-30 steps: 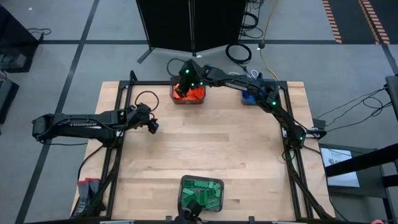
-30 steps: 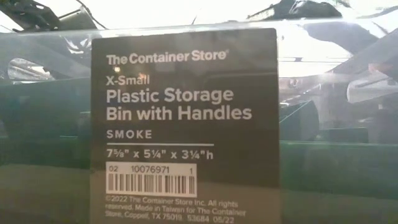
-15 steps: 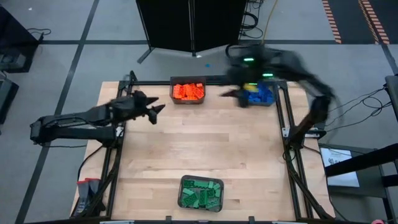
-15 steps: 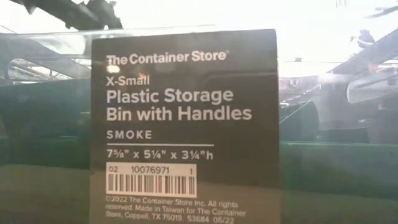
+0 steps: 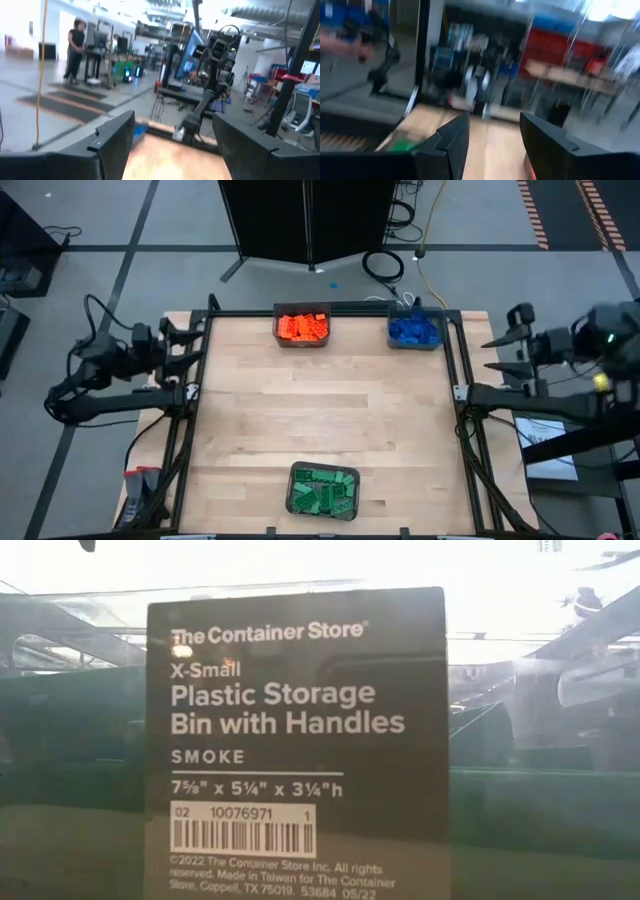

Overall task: Sort blocks
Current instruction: Return to home position

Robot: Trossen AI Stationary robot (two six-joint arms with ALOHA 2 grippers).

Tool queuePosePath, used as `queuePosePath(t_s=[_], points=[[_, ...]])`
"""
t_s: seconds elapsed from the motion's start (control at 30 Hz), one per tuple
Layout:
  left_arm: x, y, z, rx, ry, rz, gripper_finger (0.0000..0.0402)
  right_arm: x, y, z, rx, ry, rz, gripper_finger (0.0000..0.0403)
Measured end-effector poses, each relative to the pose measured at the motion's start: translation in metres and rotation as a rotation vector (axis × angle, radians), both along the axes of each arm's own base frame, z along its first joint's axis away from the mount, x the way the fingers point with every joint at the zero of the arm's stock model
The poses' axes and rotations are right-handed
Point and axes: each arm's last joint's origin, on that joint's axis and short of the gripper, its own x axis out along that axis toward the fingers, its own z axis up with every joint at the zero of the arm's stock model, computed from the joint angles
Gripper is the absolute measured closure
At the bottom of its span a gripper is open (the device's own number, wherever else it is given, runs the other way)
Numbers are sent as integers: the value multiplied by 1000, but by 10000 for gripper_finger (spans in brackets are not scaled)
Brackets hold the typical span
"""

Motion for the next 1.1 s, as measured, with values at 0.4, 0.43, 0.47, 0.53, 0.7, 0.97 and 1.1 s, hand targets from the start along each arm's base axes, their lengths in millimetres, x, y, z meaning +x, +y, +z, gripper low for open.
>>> queuePosePath(t_s=[0.4,0.43,0.47,0.53,0.7,0.97,1.1], points=[[-48,-9,-28,-55,-27,11,132,57,-20,-193,299,-269,-11,234],[-44,-8,-32,-82,-17,8,132,64,-22,-197,316,-282,-1,234],[-39,-8,-38,-101,2,6,132,69,-23,-202,336,-299,10,234],[-28,-6,-54,-148,80,-11,132,77,-26,-217,362,-299,26,234],[8,1,-100,-227,161,-32,132,81,-27,-230,368,-373,59,234],[41,4,-147,-274,103,-160,132,85,-24,-251,450,-297,84,234],[49,3,-172,-298,138,-166,132,87,-24,-263,503,-265,89,234]])
